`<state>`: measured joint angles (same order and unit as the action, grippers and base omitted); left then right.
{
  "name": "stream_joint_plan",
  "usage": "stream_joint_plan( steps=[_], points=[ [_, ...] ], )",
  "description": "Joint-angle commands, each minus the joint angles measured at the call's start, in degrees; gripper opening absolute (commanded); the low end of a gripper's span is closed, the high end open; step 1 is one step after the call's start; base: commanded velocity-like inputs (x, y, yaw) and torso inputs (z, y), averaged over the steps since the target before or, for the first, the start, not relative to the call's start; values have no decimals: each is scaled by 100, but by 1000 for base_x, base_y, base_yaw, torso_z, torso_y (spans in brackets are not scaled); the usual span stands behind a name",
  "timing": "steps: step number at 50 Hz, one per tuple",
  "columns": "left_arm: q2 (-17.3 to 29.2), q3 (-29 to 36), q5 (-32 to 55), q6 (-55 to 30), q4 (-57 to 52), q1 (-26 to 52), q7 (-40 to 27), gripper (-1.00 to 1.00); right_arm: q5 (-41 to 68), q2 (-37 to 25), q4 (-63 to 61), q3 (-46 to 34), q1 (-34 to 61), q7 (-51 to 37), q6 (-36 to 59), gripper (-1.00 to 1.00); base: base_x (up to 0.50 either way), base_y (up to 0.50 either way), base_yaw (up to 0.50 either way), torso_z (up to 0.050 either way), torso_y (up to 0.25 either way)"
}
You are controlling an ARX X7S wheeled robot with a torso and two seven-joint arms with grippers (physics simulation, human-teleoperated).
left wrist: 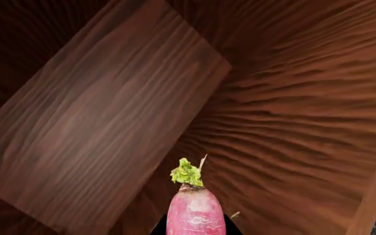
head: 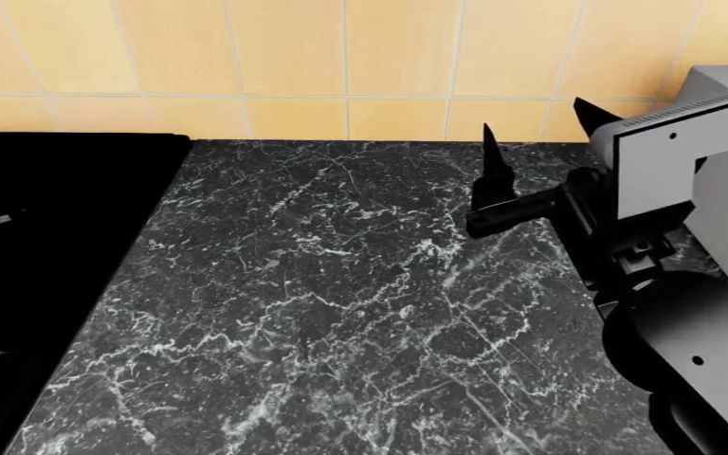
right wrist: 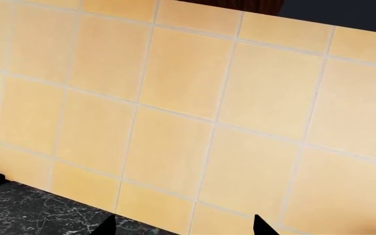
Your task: Pick the banana, radish from the counter and place them in the cabinet. Then close the cabinet.
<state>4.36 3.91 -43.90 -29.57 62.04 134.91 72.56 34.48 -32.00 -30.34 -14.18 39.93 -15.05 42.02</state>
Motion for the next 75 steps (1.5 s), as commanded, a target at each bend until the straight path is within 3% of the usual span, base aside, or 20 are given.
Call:
stream_joint_plan(
  steps=[1,4,5,59,75],
  points=[
    [24,29,-259,-9,235,9,51,-100,-2,168,18,57,-113,-7,-20,100,0,3,0,0,0],
    [15,34,-301,42,265,9,131,-100,2,175,20,46,-97,-11,-12,100,0,2,2,0,-3],
    [10,37,-320,61,275,9,155,100,-1,178,24,39,-92,-10,-13,100,0,0,0,0,0],
    [142,-247,645,2105,-1560,6,493,100,27,193,-6,-65,-41,-68,-25,100,0,0,0,0,-2],
    [33,-553,1243,1948,-3272,-356,875,100,63,198,-38,-87,-4,-110,25,100,0,0,0,0,-3]
  ],
)
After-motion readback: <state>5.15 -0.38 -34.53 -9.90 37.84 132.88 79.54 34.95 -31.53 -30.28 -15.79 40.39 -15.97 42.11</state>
